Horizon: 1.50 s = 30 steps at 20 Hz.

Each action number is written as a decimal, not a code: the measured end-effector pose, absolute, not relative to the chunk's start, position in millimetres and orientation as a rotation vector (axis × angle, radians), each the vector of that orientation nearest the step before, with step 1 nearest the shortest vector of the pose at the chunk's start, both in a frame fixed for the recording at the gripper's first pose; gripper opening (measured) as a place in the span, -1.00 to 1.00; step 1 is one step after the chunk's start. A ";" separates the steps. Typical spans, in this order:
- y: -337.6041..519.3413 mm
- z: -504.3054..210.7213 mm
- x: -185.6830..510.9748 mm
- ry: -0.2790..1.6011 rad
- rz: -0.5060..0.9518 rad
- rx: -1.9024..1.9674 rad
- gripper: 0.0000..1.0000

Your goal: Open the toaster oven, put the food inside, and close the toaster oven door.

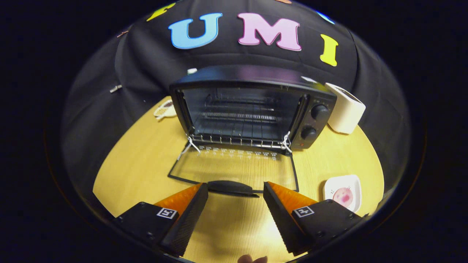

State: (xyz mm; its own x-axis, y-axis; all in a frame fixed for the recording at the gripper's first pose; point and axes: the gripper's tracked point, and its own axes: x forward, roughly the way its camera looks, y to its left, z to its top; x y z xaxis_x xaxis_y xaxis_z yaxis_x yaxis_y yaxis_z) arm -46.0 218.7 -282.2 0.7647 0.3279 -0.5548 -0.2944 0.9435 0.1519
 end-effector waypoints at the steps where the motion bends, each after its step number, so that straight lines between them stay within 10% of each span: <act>1: 212.9 -273.7 -47.6 0.599 0.356 0.060 0.99; 8: 122.3 -236.3 -54.9 0.580 0.438 0.079 0.98; 30: -122.8 -423.3 -33.9 1.217 0.382 0.051 0.85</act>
State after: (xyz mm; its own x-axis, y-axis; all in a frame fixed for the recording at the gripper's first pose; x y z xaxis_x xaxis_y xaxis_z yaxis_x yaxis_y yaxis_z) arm -33.9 -122.8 -423.3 0.2911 0.3136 -0.9038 -0.2594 0.9352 0.2410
